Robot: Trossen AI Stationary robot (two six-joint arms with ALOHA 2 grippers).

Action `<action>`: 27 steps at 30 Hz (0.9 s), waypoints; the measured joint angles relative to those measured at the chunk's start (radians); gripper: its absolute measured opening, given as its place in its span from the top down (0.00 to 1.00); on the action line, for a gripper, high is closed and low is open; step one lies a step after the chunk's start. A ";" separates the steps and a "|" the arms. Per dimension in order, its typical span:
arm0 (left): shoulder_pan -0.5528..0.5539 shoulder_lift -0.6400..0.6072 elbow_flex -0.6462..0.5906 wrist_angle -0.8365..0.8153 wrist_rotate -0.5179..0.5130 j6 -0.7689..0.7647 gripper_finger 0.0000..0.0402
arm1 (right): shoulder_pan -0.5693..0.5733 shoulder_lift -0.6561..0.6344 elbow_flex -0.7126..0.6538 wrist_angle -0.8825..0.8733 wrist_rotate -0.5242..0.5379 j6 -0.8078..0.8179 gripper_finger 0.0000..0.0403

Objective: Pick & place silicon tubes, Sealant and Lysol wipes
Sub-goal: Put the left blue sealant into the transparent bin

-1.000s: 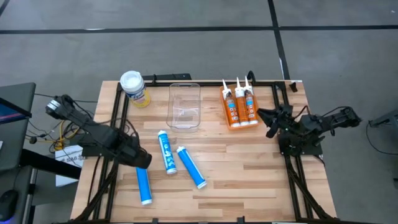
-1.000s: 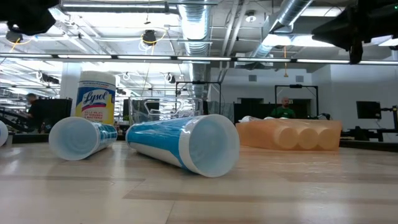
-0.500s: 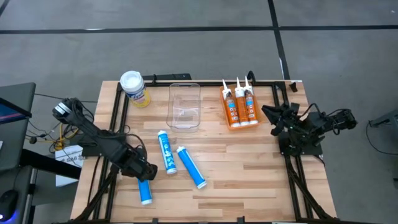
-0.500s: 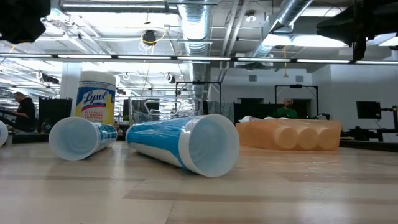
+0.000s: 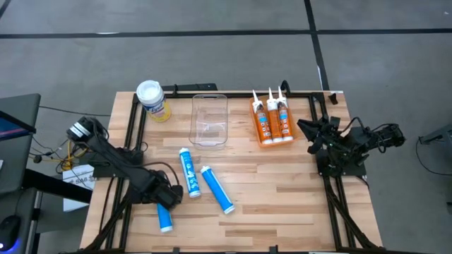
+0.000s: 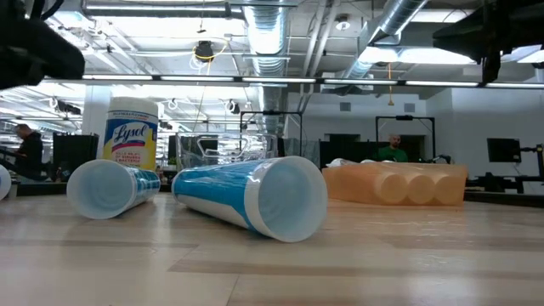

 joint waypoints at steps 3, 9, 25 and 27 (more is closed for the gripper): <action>0.000 0.037 0.000 0.003 -0.002 -0.037 0.46 | 0.000 0.000 0.000 0.000 0.000 0.000 0.84; 0.000 0.116 0.000 0.019 0.002 -0.106 0.46 | 0.000 0.000 0.000 0.000 0.000 0.000 0.84; 0.001 0.191 -0.030 0.087 -0.001 -0.190 0.45 | 0.000 0.000 0.000 0.000 -0.001 -0.001 0.84; 0.000 0.191 -0.036 0.093 -0.002 -0.193 0.45 | 0.000 0.000 0.000 0.000 -0.001 -0.002 0.84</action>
